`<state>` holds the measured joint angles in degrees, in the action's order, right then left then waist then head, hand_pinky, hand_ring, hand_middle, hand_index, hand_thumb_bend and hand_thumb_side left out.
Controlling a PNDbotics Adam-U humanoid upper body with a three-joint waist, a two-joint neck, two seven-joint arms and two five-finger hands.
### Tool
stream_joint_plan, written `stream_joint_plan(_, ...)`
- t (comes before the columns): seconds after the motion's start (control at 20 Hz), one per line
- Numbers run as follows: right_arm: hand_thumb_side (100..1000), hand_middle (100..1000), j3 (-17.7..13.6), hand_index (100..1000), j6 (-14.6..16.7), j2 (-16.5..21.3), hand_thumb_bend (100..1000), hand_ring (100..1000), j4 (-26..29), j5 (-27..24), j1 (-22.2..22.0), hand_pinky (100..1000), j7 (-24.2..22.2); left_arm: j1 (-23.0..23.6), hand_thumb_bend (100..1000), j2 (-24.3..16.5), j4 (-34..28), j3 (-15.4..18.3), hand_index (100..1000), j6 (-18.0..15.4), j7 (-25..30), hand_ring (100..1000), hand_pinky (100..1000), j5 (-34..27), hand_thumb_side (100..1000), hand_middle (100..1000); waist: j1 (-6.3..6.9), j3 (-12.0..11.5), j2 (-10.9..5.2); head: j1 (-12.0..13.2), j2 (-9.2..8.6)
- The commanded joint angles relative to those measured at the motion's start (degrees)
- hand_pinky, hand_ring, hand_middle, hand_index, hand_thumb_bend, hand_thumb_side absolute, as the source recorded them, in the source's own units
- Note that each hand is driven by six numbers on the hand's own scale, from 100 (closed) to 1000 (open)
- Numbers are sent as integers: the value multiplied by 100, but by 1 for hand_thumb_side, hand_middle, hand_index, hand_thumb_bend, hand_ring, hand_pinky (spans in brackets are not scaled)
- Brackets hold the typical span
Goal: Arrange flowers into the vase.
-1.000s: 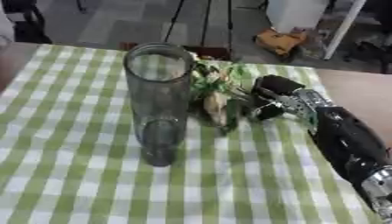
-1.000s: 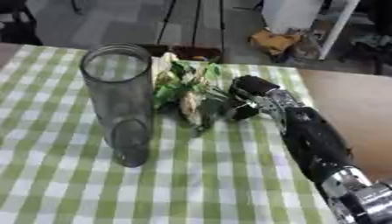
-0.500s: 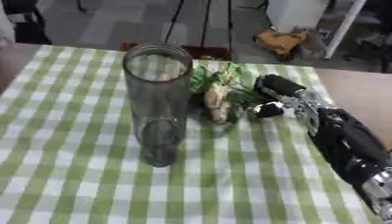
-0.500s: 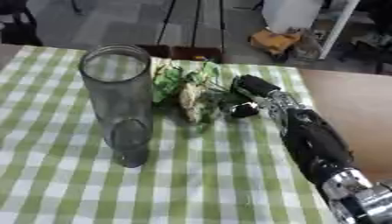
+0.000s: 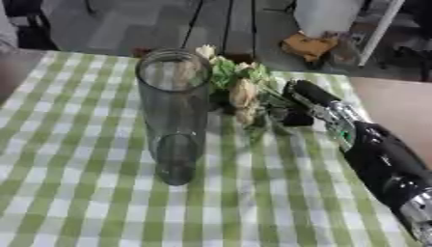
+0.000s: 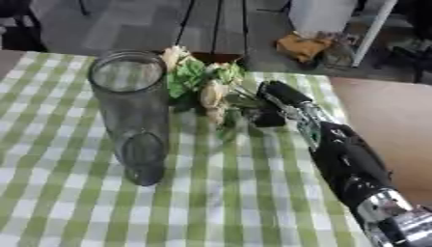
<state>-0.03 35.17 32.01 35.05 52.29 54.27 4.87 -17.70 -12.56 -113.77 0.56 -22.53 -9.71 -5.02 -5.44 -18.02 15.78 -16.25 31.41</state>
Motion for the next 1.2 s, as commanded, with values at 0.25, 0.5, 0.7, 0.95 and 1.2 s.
stream_joint_plan(0.25, 608, 100, -254, 100, -474, 264, 191, 100, 722, -1194, 78, 100, -368, -30, 100, -50, -82, -9, 955, 16, 13, 828, 531, 14, 862, 931, 49, 25, -176, 14, -59)
stream_joint_plan(0.5, 576, 100, -389, 100, -898, 321, 212, 100, 1170, -2019, 111, 100, -749, -17, 100, -53, -82, -9, 955, 22, 13, 827, 531, 15, 861, 931, 71, 37, -194, 26, -44)
stream_joint_plan(0.7, 550, 100, -477, 100, -1311, 346, 224, 100, 1590, -2747, 157, 100, -1045, -5, 100, -58, -82, -8, 956, 24, 15, 827, 531, 14, 859, 931, 91, 42, -210, 29, -40)
stream_joint_plan(0.95, 506, 100, -540, 100, -1993, 316, 234, 100, 2119, -3827, 298, 100, -1348, 16, 100, -64, -82, -11, 956, 30, 17, 827, 531, 11, 858, 931, 103, 56, -242, 38, -17)
stream_joint_plan(1.2, 478, 100, -514, 100, -2760, 110, 219, 100, 2635, -4916, 579, 100, -1380, 35, 100, -67, -82, -21, 956, 40, 31, 827, 532, 2, 857, 930, 105, 58, -293, 25, 9)
